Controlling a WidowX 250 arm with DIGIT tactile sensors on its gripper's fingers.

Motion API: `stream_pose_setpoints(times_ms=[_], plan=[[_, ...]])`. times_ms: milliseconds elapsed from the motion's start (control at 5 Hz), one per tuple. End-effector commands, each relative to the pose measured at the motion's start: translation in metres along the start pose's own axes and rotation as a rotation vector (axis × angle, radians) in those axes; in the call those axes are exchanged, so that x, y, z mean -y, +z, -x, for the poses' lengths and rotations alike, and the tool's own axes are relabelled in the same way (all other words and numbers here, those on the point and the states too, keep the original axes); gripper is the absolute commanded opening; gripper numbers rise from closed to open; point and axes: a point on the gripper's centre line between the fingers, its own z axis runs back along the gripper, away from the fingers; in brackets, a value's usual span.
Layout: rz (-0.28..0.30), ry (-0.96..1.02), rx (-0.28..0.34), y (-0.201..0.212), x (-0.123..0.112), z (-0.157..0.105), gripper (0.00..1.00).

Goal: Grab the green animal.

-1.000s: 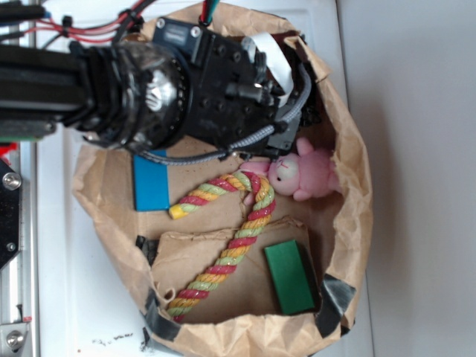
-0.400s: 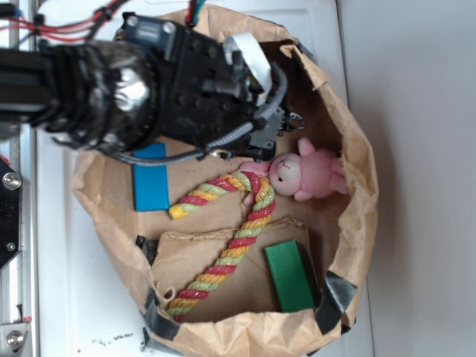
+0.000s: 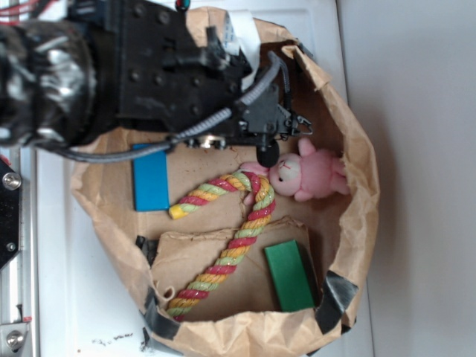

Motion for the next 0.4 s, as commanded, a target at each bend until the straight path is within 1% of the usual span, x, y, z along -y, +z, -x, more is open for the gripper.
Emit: stream_pose_setpoints(times_ms=[0,200], plan=[[0.092,-0.339,-0.064,0.057,0.012,-0.01,0.0],[0.038,-0.508,-0.157,0.071,0.014,0.0,0.0]])
